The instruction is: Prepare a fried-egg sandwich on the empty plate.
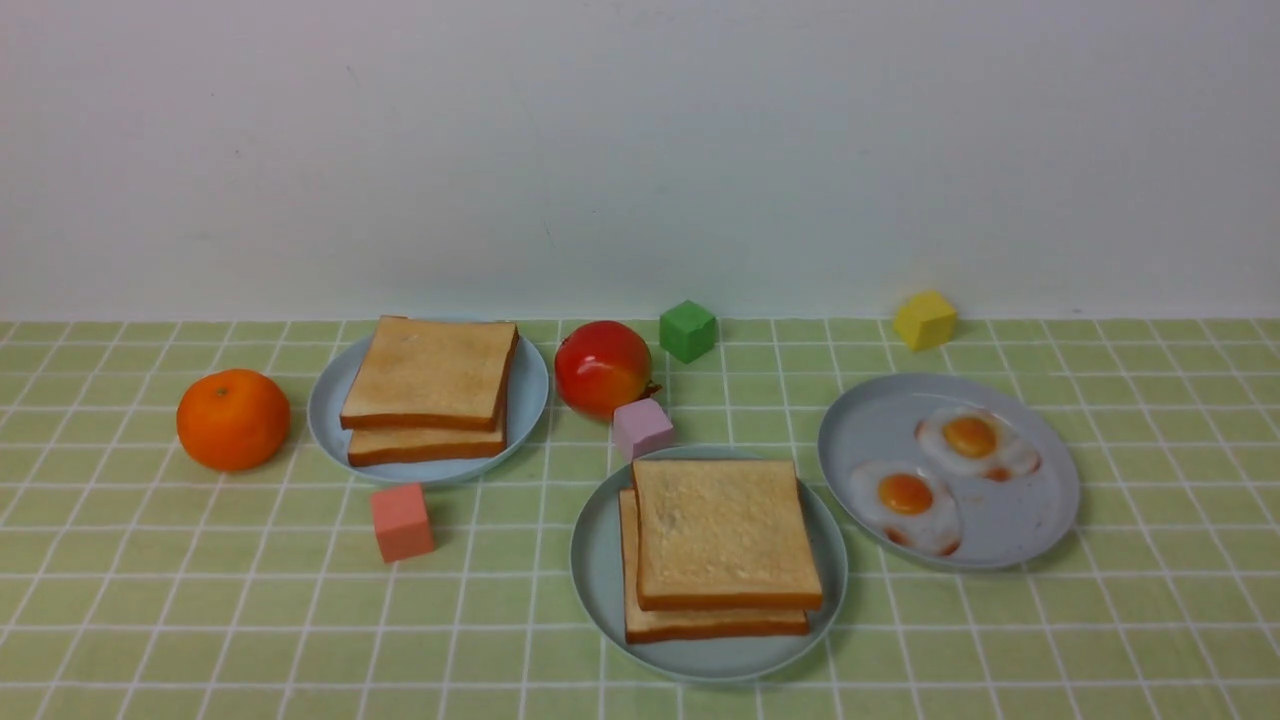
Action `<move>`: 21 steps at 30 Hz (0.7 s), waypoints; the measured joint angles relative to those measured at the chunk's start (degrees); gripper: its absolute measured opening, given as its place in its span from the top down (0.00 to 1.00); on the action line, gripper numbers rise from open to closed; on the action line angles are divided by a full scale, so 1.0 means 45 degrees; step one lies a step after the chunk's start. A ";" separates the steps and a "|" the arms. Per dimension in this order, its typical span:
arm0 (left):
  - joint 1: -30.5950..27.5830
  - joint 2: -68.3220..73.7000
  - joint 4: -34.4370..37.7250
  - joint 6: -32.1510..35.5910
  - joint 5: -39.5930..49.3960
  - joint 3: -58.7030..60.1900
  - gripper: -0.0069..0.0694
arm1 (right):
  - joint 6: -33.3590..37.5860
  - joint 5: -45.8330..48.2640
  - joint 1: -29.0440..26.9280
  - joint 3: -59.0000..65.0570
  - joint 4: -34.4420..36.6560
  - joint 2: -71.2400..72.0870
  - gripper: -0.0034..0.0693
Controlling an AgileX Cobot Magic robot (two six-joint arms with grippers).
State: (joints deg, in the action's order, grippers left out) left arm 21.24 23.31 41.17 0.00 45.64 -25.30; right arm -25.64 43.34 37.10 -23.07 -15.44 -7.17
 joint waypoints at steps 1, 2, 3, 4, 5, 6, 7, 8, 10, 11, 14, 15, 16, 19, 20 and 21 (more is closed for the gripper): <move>0.0000 0.0000 -0.0018 0.0000 0.0000 0.0000 0.93 | 0.0015 0.0000 0.0000 0.0000 0.0000 0.0000 0.96; 0.0000 0.0000 -0.0023 0.0000 0.0000 0.0013 0.93 | 0.0015 0.0000 0.0000 0.0000 0.0000 0.0000 0.96; 0.0000 0.0000 -0.0023 0.0000 0.0000 0.0013 0.93 | 0.0015 0.0000 0.0000 0.0000 0.0000 0.0000 0.96; 0.0000 0.0000 -0.0034 0.0000 0.0000 0.0013 0.93 | 0.0015 0.0000 0.0000 0.0000 0.0000 0.0000 0.95; 0.0000 0.0000 -0.0129 0.0000 -0.0083 0.0022 0.93 | 0.0015 0.0000 0.0000 0.0000 0.0000 0.0000 0.95; 0.0000 -0.0013 -0.0425 0.0079 -0.0375 0.0070 0.93 | 0.0015 0.0000 0.0000 0.0000 0.0000 0.0005 0.95; -0.0017 -0.0159 -0.1130 0.0312 -0.1041 0.0204 0.93 | 0.0015 -0.0011 0.0000 0.0000 0.0000 0.0005 0.95; -0.0028 -0.0193 -0.1130 0.0347 -0.1041 0.0204 0.93 | 0.0015 -0.0011 0.0000 0.0000 0.0000 0.0005 0.95; -0.0101 -0.0664 -0.2564 0.0472 -0.2285 0.0552 0.93 | 0.0015 -0.0011 0.0000 0.0000 0.0000 0.0005 0.95; -0.0309 -0.1479 -0.3680 0.0264 -0.3554 0.1035 0.93 | 0.0015 0.0001 0.0000 0.0000 0.0000 0.0005 0.95; -0.0904 -0.3004 -0.5284 -0.0822 -0.5258 0.2252 0.93 | 0.0015 -0.0012 0.0000 0.0000 0.0000 0.0005 0.94; -0.1215 -0.3577 -0.5761 -0.1319 -0.5756 0.2789 0.93 | 0.0015 -0.0012 0.0000 0.0000 0.0000 0.0005 0.94; -0.1482 -0.3918 -0.6115 -0.1675 -0.6087 0.3257 0.93 | 0.0015 -0.0012 0.0000 0.0000 0.0000 0.0005 0.94; -0.2506 -0.5190 -0.7143 -0.2616 -0.6723 0.5149 0.93 | 0.0015 0.0001 0.0000 0.0000 0.0000 0.0005 0.94; -0.2792 -0.5267 -0.7370 -0.2746 -0.6528 0.5589 0.93 | 0.0015 0.0001 0.0000 0.0000 0.0000 0.0005 0.94; -0.3042 -0.5295 -0.7572 -0.2813 -0.6035 0.5813 0.93 | 0.0015 -0.0036 0.0000 0.0000 0.0000 0.0005 0.94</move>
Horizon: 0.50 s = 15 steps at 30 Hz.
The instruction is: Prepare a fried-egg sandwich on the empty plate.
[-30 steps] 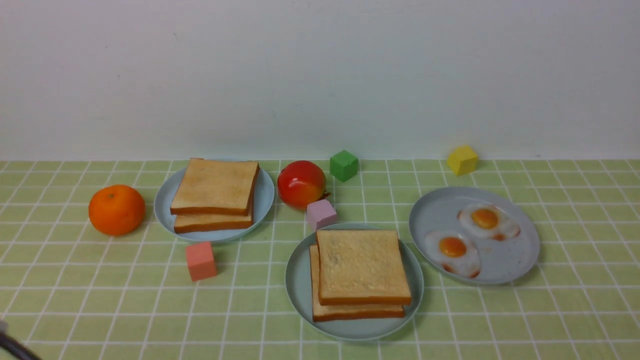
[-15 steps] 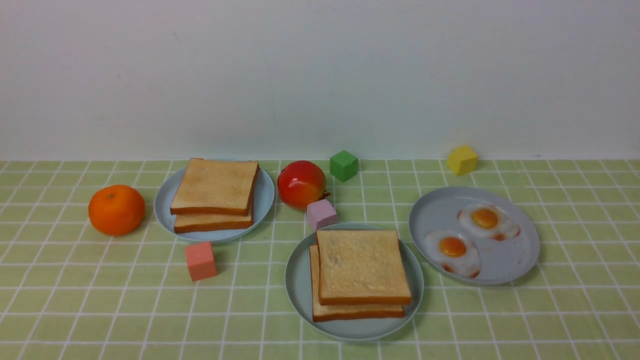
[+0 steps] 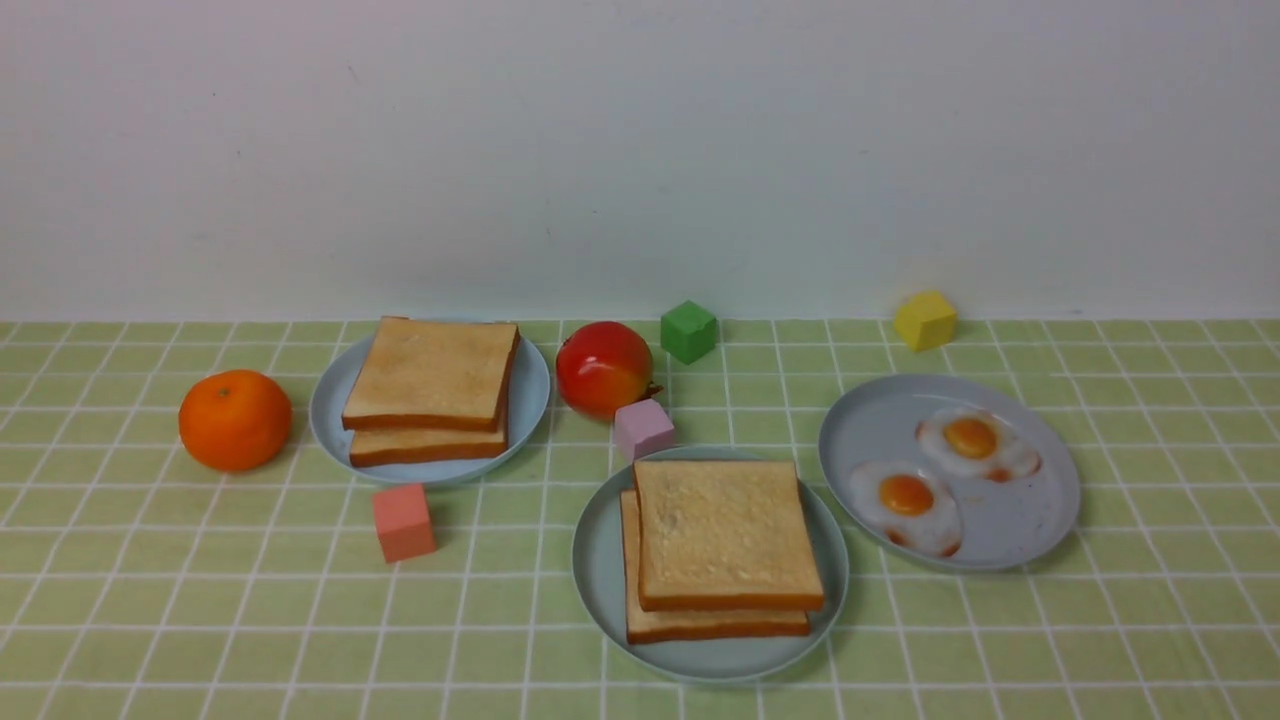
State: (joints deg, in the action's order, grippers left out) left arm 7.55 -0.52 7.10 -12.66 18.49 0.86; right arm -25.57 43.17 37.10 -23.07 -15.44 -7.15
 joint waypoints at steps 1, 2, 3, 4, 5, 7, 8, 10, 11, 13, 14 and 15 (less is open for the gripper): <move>-0.0185 -0.0019 -0.0236 0.0002 0.0471 0.0103 0.93 | 0.0000 0.0029 0.0000 0.0000 0.0000 0.0000 0.94; -0.0264 -0.0019 -0.0446 0.0014 0.0740 0.0174 0.93 | 0.0000 0.0039 0.0000 0.0000 -0.0029 0.0000 0.94; -0.0264 -0.0019 -0.0629 0.0041 0.0855 0.0201 0.93 | 0.0000 0.0053 0.0000 0.0000 -0.0041 0.0000 0.94; -0.0239 -0.0019 -0.0727 0.0071 0.0867 0.0200 0.93 | 0.0000 0.0032 0.0000 0.0000 -0.0041 0.0000 0.94; -0.0166 -0.0019 -0.0878 0.0101 0.0884 0.0200 0.93 | 0.0000 0.0044 0.0000 0.0000 -0.0041 0.0000 0.94; -0.0066 -0.0019 -0.0962 0.0116 0.0884 0.0200 0.93 | 0.0000 0.0032 0.0000 0.0000 -0.0041 0.0000 0.94; 0.0006 -0.0019 -0.0996 0.0116 0.0894 0.0200 0.93 | 0.0000 0.0044 0.0000 0.0000 -0.0041 0.0000 0.94; 0.0053 -0.0019 -0.1040 0.0074 0.0894 0.0200 0.93 | 0.0000 0.0044 0.0000 0.0000 -0.0053 0.0000 0.93; 0.0074 -0.0019 -0.1040 0.0057 0.0894 0.0200 0.92 | 0.0000 0.0043 0.0000 0.0000 -0.0053 0.0000 0.93; 0.0078 -0.0019 -0.1054 0.0031 0.0894 0.0200 0.92 | 0.0000 0.0043 0.0000 0.0000 -0.0053 0.0000 0.93; 0.0078 -0.0019 -0.1054 0.0020 0.0894 0.0200 0.92 | 0.0000 0.0043 0.0000 0.0000 -0.0053 0.0000 0.93; 0.0078 -0.0019 -0.1054 0.0020 0.0894 0.0200 0.92 | 0.0000 0.0043 0.0000 0.0000 -0.0053 0.0000 0.93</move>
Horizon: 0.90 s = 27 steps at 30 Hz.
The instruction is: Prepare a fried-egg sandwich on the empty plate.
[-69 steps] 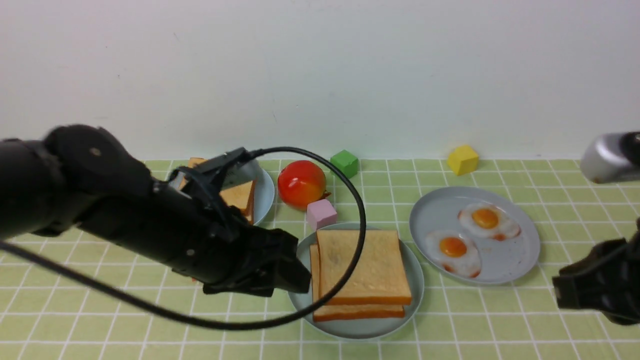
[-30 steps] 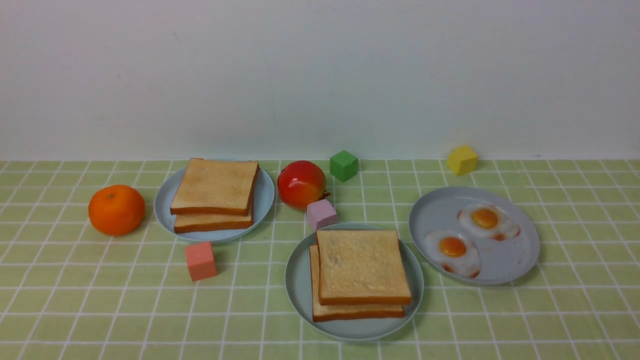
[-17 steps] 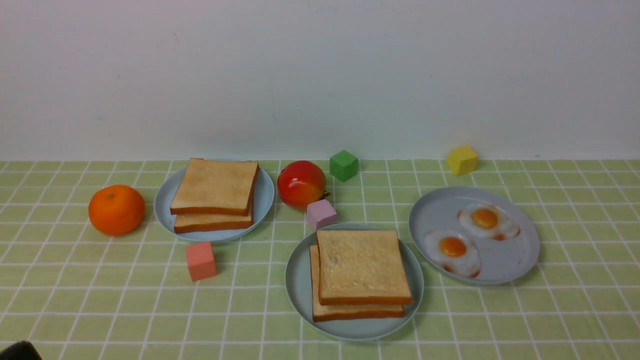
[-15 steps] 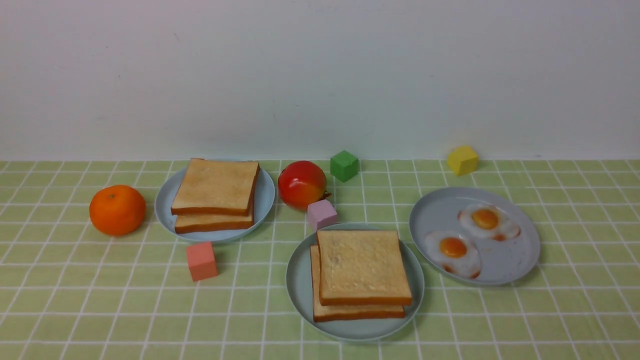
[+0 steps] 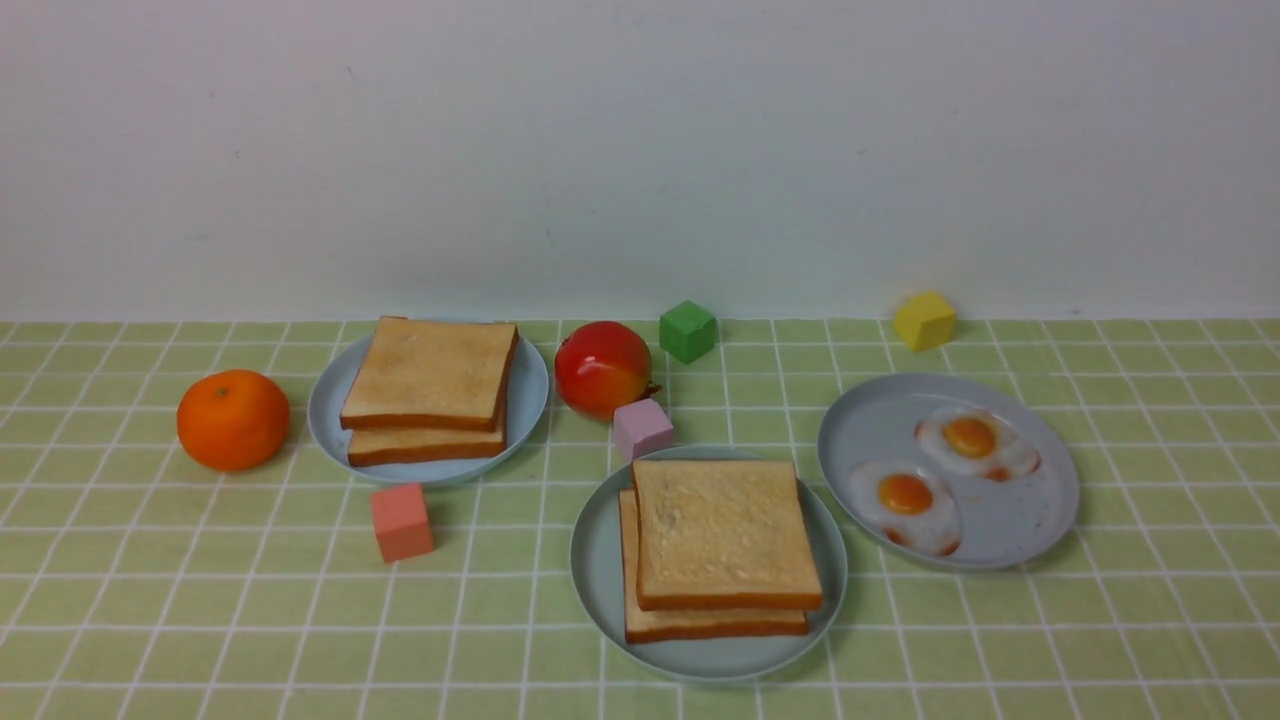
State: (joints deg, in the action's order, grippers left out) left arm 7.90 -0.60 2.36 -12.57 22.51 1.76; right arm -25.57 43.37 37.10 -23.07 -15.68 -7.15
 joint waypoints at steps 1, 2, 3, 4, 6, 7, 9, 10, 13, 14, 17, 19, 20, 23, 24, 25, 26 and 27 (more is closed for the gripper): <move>0.0000 0.0000 0.0000 -0.0005 0.0000 0.0000 0.92 | 0.0000 0.0000 0.0000 0.0000 0.0000 0.0000 0.92; 0.0000 0.0000 0.0000 -0.0005 0.0000 0.0000 0.92 | 0.0000 0.0000 0.0000 0.0000 0.0000 0.0000 0.92; 0.0000 0.0000 0.0000 -0.0005 0.0000 0.0000 0.92 | 0.0000 0.0000 0.0000 0.0000 0.0000 0.0000 0.92; 0.0000 0.0000 0.0000 -0.0005 0.0000 0.0000 0.92 | 0.0000 0.0000 0.0000 0.0000 0.0000 0.0000 0.92; 0.0000 0.0000 -0.0014 -0.0005 0.0000 0.0000 0.92 | 0.0000 -0.0012 0.0000 0.0000 0.0000 0.0000 0.92; 0.0000 0.0000 -0.0014 -0.0005 0.0000 0.0000 0.92 | 0.0000 -0.0012 0.0000 0.0000 0.0000 0.0000 0.92; 0.0000 0.0000 -0.0014 -0.0005 0.0000 0.0000 0.91 | 0.0000 -0.0012 0.0000 0.0000 0.0000 0.0000 0.92; 0.0000 0.0000 -0.0025 -0.0005 0.0000 0.0000 0.91 | 0.0000 -0.0012 0.0000 0.0000 0.0000 0.0000 0.91; 0.0000 0.0000 -0.0025 -0.0005 0.0000 0.0000 0.91 | 0.0000 -0.0012 0.0000 0.0000 0.0000 0.0000 0.91; 0.0000 0.0000 -0.0025 -0.0005 0.0000 0.0000 0.91 | 0.0000 -0.0012 0.0000 0.0000 0.0000 0.0000 0.90; 0.0000 0.0000 -0.0025 -0.0005 0.0000 0.0000 0.91 | 0.0000 -0.0012 0.0000 0.0000 0.0000 0.0000 0.90; 0.0000 0.0000 -0.0025 -0.0005 0.0000 0.0000 0.91 | 0.0000 -0.0012 0.0000 0.0000 0.0000 0.0000 0.90; 0.0000 0.0000 -0.0025 -0.0005 0.0000 0.0000 0.91 | 0.0000 -0.0012 0.0000 0.0000 0.0000 0.0000 0.90; 0.0000 0.0000 -0.0028 -0.0005 0.0000 0.0000 0.90 | 0.0058 0.0035 0.0000 0.0000 -0.0255 0.0000 0.89; 0.0000 0.0000 -0.0028 -0.0005 0.0000 0.0000 0.90 | 0.0058 0.0051 0.0000 0.0000 -0.0286 0.0000 0.89; 0.0000 0.0000 -0.0028 -0.0005 0.0000 0.0000 0.90 | 0.0062 0.0086 0.0000 0.0010 -0.0554 0.0000 0.89; 0.0000 0.0000 -0.0028 -0.0016 0.0000 0.0000 0.90 | 0.0073 0.0086 -0.0018 0.0010 -0.0731 0.0000 0.89; 0.0000 0.0000 -0.0028 -0.0016 0.0000 0.0000 0.90 | 0.0087 0.0032 -0.0116 0.0010 -0.0932 0.0000 0.89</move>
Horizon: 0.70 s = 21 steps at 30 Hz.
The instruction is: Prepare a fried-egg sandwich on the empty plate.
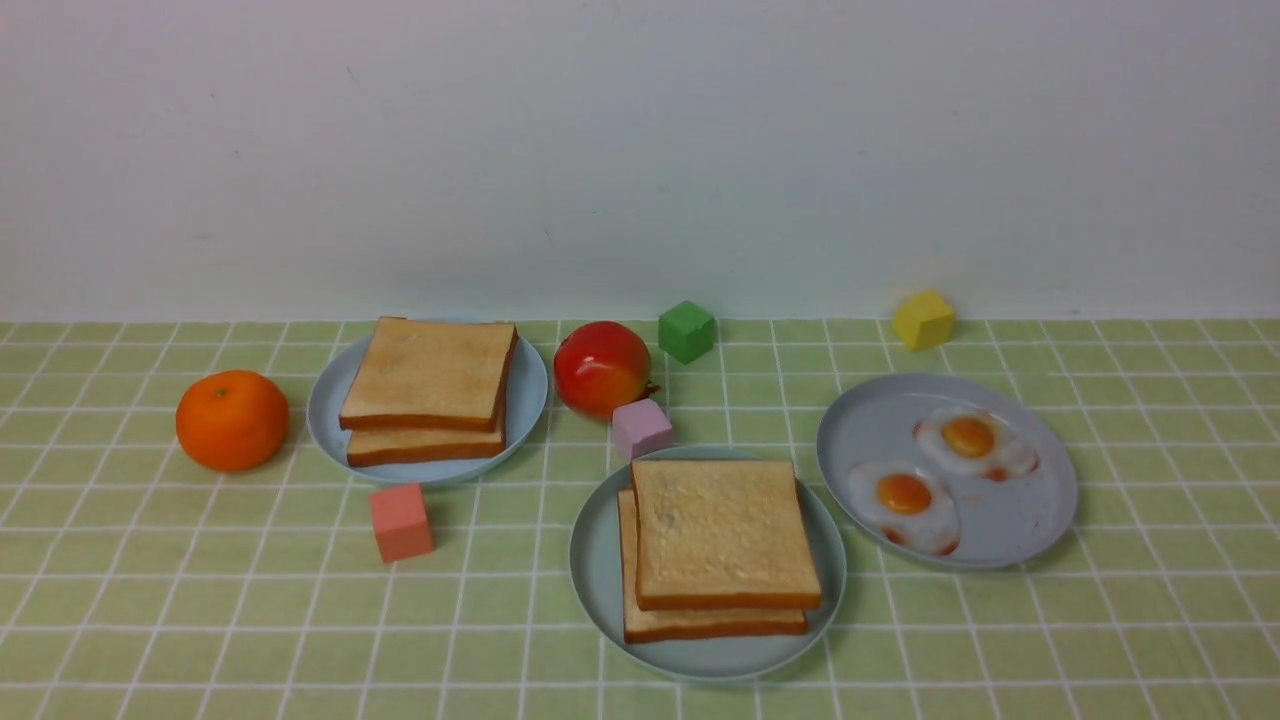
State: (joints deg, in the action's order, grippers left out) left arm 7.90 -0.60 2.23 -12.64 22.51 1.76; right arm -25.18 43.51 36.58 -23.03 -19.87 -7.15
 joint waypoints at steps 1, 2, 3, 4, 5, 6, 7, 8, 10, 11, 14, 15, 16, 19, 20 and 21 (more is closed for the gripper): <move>0.0000 0.0000 0.0000 0.0000 0.0000 0.0000 0.90 | 0.0000 -0.0034 -0.0144 0.0000 -0.0089 0.0000 0.89; 0.0000 0.0000 0.0000 0.0000 0.0000 0.0000 0.90 | 0.0000 -0.0203 -0.0420 0.0000 -0.0142 0.0000 0.88; 0.0000 0.0000 0.0000 0.0000 0.0000 0.0000 0.90 | 0.0000 -0.0361 -0.0796 0.0000 -0.0126 0.0000 0.88; 0.0000 0.0000 0.0000 0.0000 0.0000 0.0000 0.90 | 0.0000 -0.0530 -0.1157 0.0000 -0.0044 0.0000 0.88; 0.0000 0.0000 0.0000 0.0000 0.0000 0.0000 0.90 | 0.0000 -0.0664 -0.1656 0.0000 0.0106 0.0000 0.87; 0.0000 0.0000 0.0000 0.0000 0.0000 0.0000 0.90 | 0.0000 -0.0786 -0.2081 0.0036 0.0291 0.0000 0.87; 0.0000 0.0000 -0.0025 0.0000 0.0000 0.0000 0.90 | 0.0012 -0.0957 -0.2626 0.0129 0.0588 0.0000 0.87; 0.0000 0.0000 -0.0040 0.0000 0.0000 0.0000 0.90 | 0.0101 -0.1163 -0.3269 0.0324 0.1021 0.0000 0.87; 0.0000 0.0000 -0.0050 0.0000 0.0000 0.0000 0.90 | 0.0488 -0.1462 -0.4125 0.0785 0.1663 0.0000 0.86; 0.0000 0.0000 -0.0050 0.0000 0.0000 0.0000 0.90 | 0.0730 -0.1664 -0.4449 0.1103 0.1878 0.0000 0.86; 0.0000 0.0000 -0.0054 0.0000 0.0000 0.0000 0.89 | 0.1596 -0.2680 -0.5454 0.2206 0.2222 0.0355 0.85; 0.0000 0.0000 -0.0054 0.0000 0.0000 0.0000 0.89 | 0.1667 -0.2820 -0.5577 0.2288 0.2238 0.0405 0.85; 0.0000 0.0000 -0.0064 0.0000 0.0000 0.0000 0.89 | 0.1832 -0.3410 -0.6082 0.3020 0.2239 0.1014 0.84; 0.0000 0.0000 -0.0079 0.0000 0.0000 0.0000 0.88 | 0.1920 -0.4048 -0.6667 0.4199 0.2239 0.1614 0.84; 0.0000 0.0000 -0.0091 0.0000 0.0000 0.0000 0.88 | 0.1930 -0.4108 -0.6907 0.4675 0.2239 0.1678 0.84; 0.0000 0.0000 -0.0091 0.0000 -0.0008 0.0000 0.88 | 0.1930 -0.4108 -0.7137 0.5000 0.2239 0.1719 0.84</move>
State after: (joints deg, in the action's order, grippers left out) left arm 7.90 -0.60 1.82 -12.64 22.48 1.76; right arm -16.50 25.03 4.46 -0.53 -9.79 0.59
